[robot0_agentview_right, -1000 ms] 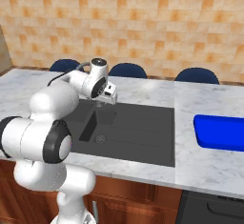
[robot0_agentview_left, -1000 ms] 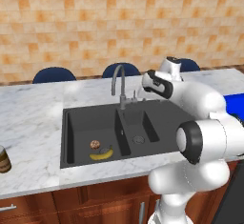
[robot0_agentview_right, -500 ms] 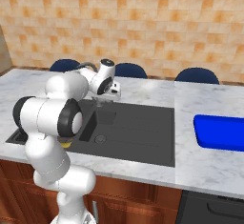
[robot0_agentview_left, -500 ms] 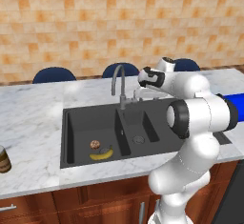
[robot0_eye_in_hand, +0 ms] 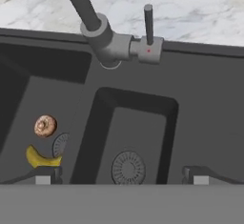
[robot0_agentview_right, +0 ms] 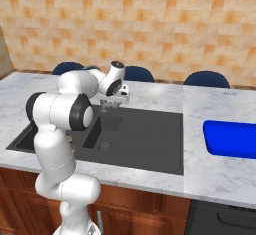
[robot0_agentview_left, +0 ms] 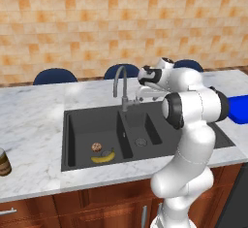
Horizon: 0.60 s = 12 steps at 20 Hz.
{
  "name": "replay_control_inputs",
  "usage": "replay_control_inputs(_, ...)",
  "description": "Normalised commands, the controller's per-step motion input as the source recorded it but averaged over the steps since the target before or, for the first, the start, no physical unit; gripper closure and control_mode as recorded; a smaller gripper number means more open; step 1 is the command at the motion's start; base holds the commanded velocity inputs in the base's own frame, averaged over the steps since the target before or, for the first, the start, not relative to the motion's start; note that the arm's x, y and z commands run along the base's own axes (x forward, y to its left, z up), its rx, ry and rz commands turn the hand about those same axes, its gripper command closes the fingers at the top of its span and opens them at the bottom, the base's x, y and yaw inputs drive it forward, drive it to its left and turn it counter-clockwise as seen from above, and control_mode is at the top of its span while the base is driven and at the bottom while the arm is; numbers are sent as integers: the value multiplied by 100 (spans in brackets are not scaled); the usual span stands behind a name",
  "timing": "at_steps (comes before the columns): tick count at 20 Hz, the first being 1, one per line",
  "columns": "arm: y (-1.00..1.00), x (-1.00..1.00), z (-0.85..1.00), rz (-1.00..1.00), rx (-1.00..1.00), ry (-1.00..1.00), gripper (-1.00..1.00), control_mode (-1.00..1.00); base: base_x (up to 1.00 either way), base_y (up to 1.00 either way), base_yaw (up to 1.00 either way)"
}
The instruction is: Pick up all produce items and place them in the sink. Turn on the sink faucet to wash them. Then turn the sink off and put them in the tray.
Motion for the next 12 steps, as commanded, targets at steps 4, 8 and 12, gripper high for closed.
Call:
replay_control_inputs(4, 1, 37, -22, 0, 0, 0, -100, -100, 0, 0, 0)
replay_control_inputs(8, 2, 35, -23, 0, 0, 0, -100, -100, 0, 0, 0)
replay_control_inputs(12, 0, 35, -18, 0, 1, -1, -100, -100, 0, 0, 0)
